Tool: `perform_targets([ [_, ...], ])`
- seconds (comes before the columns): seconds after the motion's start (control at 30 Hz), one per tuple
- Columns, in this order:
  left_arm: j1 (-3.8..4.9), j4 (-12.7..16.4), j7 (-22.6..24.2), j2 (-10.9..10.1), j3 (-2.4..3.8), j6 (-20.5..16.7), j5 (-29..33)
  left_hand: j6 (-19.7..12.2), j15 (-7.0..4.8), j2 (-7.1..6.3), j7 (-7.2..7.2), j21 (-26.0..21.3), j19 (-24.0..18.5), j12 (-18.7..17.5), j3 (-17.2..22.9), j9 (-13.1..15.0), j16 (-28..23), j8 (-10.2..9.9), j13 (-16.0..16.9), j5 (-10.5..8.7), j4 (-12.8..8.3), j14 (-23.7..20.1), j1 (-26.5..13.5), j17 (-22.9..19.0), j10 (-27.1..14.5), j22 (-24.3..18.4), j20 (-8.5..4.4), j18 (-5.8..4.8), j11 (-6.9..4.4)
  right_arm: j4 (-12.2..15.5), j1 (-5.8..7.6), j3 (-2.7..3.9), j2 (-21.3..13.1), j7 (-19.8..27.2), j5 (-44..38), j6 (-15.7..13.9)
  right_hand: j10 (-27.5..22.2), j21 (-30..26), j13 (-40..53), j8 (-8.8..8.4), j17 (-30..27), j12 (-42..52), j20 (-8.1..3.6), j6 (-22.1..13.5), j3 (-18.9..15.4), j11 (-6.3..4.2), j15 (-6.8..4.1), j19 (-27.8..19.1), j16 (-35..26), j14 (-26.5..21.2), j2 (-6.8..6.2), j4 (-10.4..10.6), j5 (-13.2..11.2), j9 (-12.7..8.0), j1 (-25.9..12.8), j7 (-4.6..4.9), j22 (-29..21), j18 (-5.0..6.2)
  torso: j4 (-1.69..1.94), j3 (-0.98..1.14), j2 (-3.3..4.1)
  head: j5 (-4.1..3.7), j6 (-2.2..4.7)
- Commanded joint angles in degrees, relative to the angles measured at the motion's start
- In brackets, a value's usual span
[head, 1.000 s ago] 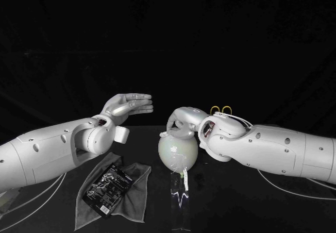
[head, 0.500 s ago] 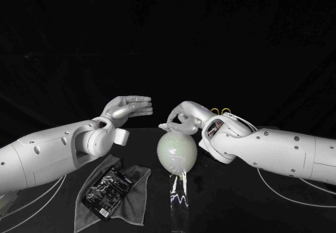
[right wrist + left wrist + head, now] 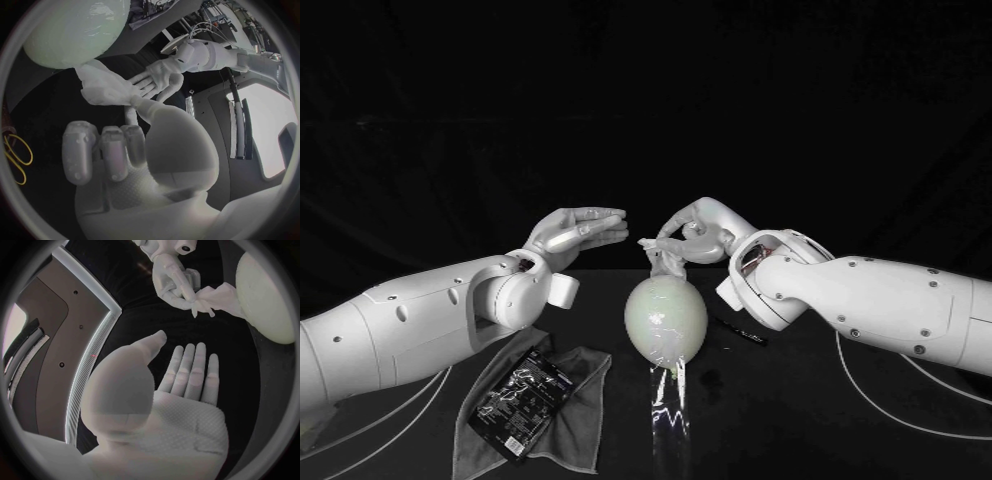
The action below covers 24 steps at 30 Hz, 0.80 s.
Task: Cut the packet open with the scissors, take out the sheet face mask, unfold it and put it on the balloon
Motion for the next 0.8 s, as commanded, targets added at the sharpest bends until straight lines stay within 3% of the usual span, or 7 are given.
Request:
perform_targets([
  [0.03, -0.36, -1.2, 1.2, 1.3, 0.05, 4.4, 0.8, -0.9, 0.68, 0.32, 1.76, -1.0, -2.7, -0.1, -3.9, -0.2, 0.1, -0.4, 0.0, 0.13, 1.7, -3.0, -0.4, -0.7, -1.5, 0.0, -0.08, -1.55, 0.16, -0.2, 0.45, 0.22, -0.2, 3.2, 6.2, -0.8, 4.7, -0.3, 13.0, 0.7, 15.1, 0.0, -0.35, 0.0, 1.8, -0.34, -0.47, 2.1, 0.2, 5.9, 0.03, -2.0, 0.3, 2.1, 0.1, -0.19, 12.7, -0.56, 0.0, -0.01, 0.03, -0.02, 0.34],
  [0.3, -1.15, -5.1, 2.2, 5.3, 0.27, 7.3, 1.0, -2.1, 0.85, 0.91, 1.35, -1.5, -4.0, -0.2, -8.4, -0.4, 0.1, -0.7, -0.1, 0.08, 2.8, -4.4, 1.9, -0.9, -3.3, -0.1, -0.1, -1.99, 0.2, -0.1, 1.51, 0.64, -1.0, 5.0, 8.5, -1.3, 4.6, -0.2, 12.9, 0.8, 15.1, -0.1, -0.37, -0.1, 1.8, -0.33, -0.48, 2.1, 0.2, 5.9, -0.04, -2.0, 0.3, 2.2, -0.1, -0.19, 12.7, -0.57, -0.03, 0.01, 0.09, 0.01, 1.09],
  [0.4, -1.25, -6.1, 2.3, 6.4, 0.33, 7.9, 0.0, -2.6, 0.99, 1.04, 1.39, -1.7, -4.4, -0.2, -9.6, -0.5, 0.0, -1.0, -0.1, 0.11, 2.7, -5.3, 3.1, -1.1, -4.2, -0.1, -0.18, -1.74, 0.22, -0.2, 1.78, 0.79, -1.0, 5.6, 9.0, -1.6, 4.6, -0.1, 13.0, 0.81, 15.1, -0.1, -0.37, -0.1, 1.8, -0.33, -0.48, 2.1, 0.2, 5.9, -0.05, -2.0, 0.3, 2.2, -0.1, -0.19, 12.8, -0.59, -0.04, 0.03, 0.06, 0.05, 1.39],
  [0.47, -1.3, -6.9, 2.3, 7.3, 0.37, 8.2, -1.7, -3.5, 1.31, 1.64, 1.4, -2.1, -6.2, -0.1, -11.8, -0.6, -0.2, -1.2, 0.0, 0.11, 2.3, -8.9, 5.5, -1.7, -5.7, -0.3, -0.21, -0.74, 0.24, -0.5, 2.07, 0.91, -0.9, 6.0, 9.2, -1.8, 4.6, -0.1, 12.9, 0.82, 15.1, -0.2, -0.37, -0.1, 1.8, -0.33, -0.48, 2.1, 0.2, 5.9, -0.05, -2.0, 0.3, 2.2, -0.1, -0.19, 12.8, -0.59, -0.07, 0.04, 0.05, 0.04, 1.62],
  [0.53, -1.32, -7.4, 2.2, 8.0, 0.4, 8.4, -3.2, -4.1, 1.33, 2.1, 1.3, -2.1, -6.9, -0.2, -13.0, -0.8, -0.3, -1.3, 0.0, 0.09, 2.2, -10.4, 6.6, -1.9, -6.2, -0.3, -0.09, -0.52, 0.2, -0.7, 2.36, 0.99, -0.7, 6.3, 9.4, -1.9, 4.6, -0.1, 12.9, 0.82, 15.1, -0.2, -0.37, -0.1, 1.8, -0.33, -0.48, 2.1, 0.2, 5.9, -0.05, -2.0, 0.3, 2.2, -0.1, -0.19, 12.8, -0.59, -0.08, 0.03, 0.05, -0.05, 1.85],
  [0.67, -1.35, -8.1, 1.8, 9.2, 0.47, 8.0, -6.9, -4.6, 1.83, 2.85, 1.61, -2.1, -7.6, -0.2, -14.8, -0.8, -0.4, -1.4, 0.0, 0.09, 2.0, -13.1, 8.2, -2.4, -6.9, -0.3, -0.03, -0.65, 0.8, -1.3, 2.94, 1.09, -0.5, 6.6, 9.6, -2.0, 4.6, -0.1, 12.9, 0.83, 15.1, -0.2, -0.37, -0.1, 1.8, -0.33, -0.48, 2.2, 0.2, 5.9, -0.05, -2.0, 0.3, 2.2, -0.1, -0.19, 12.8, -0.6, -0.07, 0.0, 0.07, -0.24, 2.25],
  [0.8, -1.36, -8.8, 1.2, 10.2, 0.51, 7.1, -9.4, -4.3, 1.95, 3.52, 1.85, -2.0, -7.2, 0.0, -15.1, -0.8, -0.2, -1.2, 0.0, 0.09, 1.9, -12.4, 9.1, -2.3, -6.7, -0.2, -0.02, -0.77, 1.27, -1.6, 3.27, 1.14, -0.3, 6.8, 9.6, -1.9, 4.6, -0.1, 12.9, 0.84, 15.1, -0.2, -0.37, -0.2, 1.8, -0.33, -0.49, 2.2, 0.2, 5.9, -0.05, -2.0, 0.3, 2.2, -0.1, -0.19, 12.8, -0.6, 0.01, 0.01, 0.06, -0.41, 2.52],
])
